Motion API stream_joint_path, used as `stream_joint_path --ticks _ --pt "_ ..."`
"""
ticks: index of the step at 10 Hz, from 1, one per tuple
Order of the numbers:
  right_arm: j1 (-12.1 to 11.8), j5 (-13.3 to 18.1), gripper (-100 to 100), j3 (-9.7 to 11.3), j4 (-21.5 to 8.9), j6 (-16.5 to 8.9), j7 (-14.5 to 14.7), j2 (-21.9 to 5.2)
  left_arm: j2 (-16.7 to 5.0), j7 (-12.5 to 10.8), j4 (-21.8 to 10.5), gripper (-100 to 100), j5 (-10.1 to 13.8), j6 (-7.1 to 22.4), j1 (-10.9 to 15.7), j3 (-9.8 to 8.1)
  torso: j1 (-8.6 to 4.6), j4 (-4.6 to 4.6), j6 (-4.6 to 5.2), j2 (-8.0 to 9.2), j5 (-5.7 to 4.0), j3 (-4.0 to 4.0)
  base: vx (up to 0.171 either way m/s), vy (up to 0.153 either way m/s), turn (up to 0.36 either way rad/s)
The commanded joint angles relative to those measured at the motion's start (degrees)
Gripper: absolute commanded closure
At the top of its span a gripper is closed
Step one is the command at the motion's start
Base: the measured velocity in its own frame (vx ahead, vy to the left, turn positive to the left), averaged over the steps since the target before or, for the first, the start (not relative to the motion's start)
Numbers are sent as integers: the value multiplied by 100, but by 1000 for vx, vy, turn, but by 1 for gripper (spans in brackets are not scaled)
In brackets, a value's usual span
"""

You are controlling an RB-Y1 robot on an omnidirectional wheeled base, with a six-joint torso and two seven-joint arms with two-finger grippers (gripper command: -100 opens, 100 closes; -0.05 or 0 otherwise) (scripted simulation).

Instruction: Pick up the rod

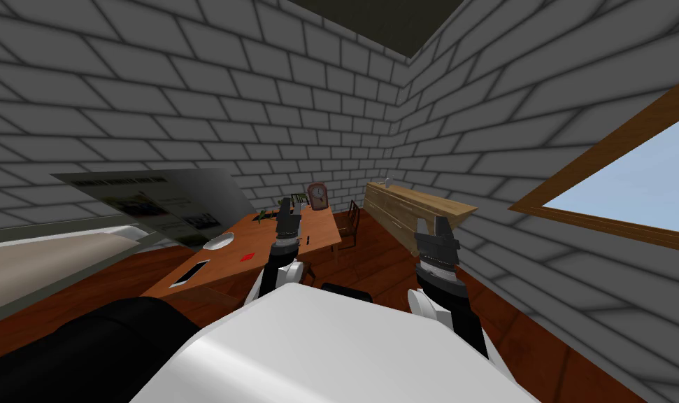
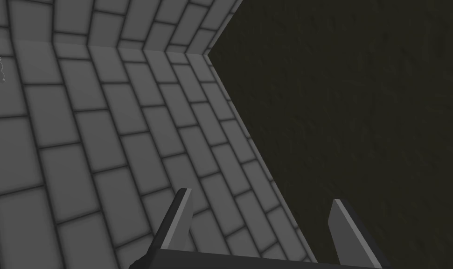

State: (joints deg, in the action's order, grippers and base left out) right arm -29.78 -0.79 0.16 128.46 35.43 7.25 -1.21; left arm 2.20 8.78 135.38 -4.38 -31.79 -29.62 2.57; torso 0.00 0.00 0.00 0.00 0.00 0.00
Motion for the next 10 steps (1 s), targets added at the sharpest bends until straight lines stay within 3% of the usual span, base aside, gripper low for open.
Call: stream_joint_path --ticks 1,5,6,7,8,10 --pt "0 0 0 0 0 0 0 0 -224 -29 -109 -100 66 27 2 -34 0 0 0 0 0 0 -9 -15 11" --pt "0 0 0 0 0 0 0 1 -815 -210 -666 -100 474 188 22 -254 -17 2 0 10 -3 6 -26 -52 17" --pt "0 0 0 1 0 0 0 1 -815 -210 -737 -100 474 188 22 -254 -23 2 0 10 -5 5 -15 -55 9" --pt "0 0 0 1 0 0 0 1 -934 -279 -964 -100 630 251 30 -340 -20 2 1 6 -5 4 -10 -42 5" --pt "0 0 0 0 0 0 0 0 -934 -279 -966 -100 630 251 30 -340 -16 1 0 5 -4 3 -6 -31 7" --pt "0 0 0 0 0 0 0 0 -1139 -444 -1374 -100 995 406 46 -544 -13 1 0 3 -3 2 -15 -56 12"
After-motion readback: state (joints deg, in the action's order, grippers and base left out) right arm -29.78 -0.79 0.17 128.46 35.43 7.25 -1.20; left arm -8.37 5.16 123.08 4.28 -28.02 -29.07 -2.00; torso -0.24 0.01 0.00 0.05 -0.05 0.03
